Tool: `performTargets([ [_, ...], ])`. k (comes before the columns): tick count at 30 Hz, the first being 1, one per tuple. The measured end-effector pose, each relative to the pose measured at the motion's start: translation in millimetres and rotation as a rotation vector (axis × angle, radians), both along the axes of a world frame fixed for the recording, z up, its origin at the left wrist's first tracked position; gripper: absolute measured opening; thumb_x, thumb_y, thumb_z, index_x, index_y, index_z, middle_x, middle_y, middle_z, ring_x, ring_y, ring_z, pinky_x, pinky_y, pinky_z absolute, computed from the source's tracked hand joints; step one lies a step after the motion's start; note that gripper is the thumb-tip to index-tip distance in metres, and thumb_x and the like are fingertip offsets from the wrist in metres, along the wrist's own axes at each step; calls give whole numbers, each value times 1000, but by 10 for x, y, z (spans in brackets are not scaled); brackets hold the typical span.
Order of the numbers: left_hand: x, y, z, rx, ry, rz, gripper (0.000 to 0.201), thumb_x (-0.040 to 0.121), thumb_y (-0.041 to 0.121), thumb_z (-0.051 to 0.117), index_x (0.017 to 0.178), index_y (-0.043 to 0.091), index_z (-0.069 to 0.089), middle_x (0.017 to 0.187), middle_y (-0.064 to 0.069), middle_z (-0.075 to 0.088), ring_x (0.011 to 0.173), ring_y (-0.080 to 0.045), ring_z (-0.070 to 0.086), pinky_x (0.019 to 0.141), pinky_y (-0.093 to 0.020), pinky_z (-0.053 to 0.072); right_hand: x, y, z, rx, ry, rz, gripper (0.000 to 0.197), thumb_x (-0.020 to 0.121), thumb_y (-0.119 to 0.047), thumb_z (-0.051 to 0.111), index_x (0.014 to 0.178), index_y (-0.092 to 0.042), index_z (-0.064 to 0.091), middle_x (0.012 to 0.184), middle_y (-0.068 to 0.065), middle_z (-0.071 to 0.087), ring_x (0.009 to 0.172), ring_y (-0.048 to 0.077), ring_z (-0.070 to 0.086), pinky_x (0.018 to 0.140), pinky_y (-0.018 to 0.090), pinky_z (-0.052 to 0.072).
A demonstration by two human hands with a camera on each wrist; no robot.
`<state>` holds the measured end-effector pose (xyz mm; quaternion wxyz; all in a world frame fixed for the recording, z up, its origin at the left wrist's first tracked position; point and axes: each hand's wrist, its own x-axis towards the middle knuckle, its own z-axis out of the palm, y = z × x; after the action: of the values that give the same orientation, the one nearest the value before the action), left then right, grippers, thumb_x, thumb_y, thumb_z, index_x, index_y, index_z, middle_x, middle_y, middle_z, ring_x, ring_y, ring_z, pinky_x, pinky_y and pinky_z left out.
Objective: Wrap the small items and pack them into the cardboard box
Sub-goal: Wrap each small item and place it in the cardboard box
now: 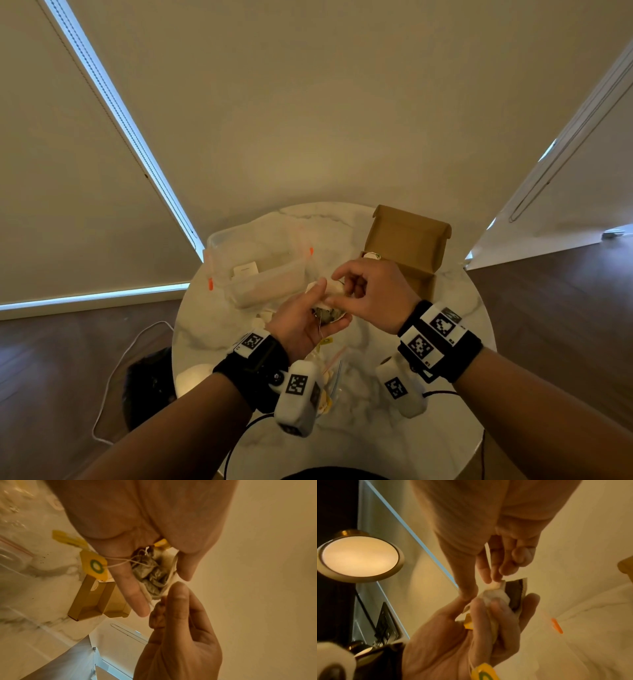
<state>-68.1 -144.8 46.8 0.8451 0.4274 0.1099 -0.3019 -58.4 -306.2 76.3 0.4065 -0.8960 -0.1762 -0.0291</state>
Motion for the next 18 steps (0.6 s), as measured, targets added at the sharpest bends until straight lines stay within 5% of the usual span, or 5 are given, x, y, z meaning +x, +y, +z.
performTargets([
  [5, 4, -25, 13, -21, 44, 2, 55, 99, 49, 39, 117, 4, 65, 112, -15, 70, 93, -19, 70, 75, -31, 58, 9, 29, -12, -120, 19, 1, 41, 66, -38, 84, 98, -16, 70, 82, -3, 64, 69, 8, 58, 68, 25, 50],
  [9, 20, 0, -16, -82, 68, 31, 66, 99, 54, 33, 123, -1, 61, 115, -18, 68, 91, -22, 71, 74, -34, 59, 3, 24, -6, -145, 48, 10, 41, 69, -34, 83, 102, -15, 70, 88, -1, 64, 73, 9, 59, 68, 19, 47],
  [13, 35, -3, -14, -110, 53, 62, 59, 100, 45, 31, 126, -1, 58, 121, -20, 66, 107, -26, 67, 84, -38, 58, -5, 1, -19, -100, 66, -29, 23, 81, -22, 72, 103, -15, 71, 92, -3, 68, 78, 7, 62, 72, 21, 51],
  [18, 60, -15, -12, -111, 60, 80, 54, 83, 31, 50, 123, -4, 59, 120, -23, 63, 107, -30, 61, 80, -38, 60, 18, -32, -44, -3, 120, -60, 20, 87, -10, 60, 102, -19, 72, 91, -8, 73, 81, 2, 66, 75, 20, 55],
])
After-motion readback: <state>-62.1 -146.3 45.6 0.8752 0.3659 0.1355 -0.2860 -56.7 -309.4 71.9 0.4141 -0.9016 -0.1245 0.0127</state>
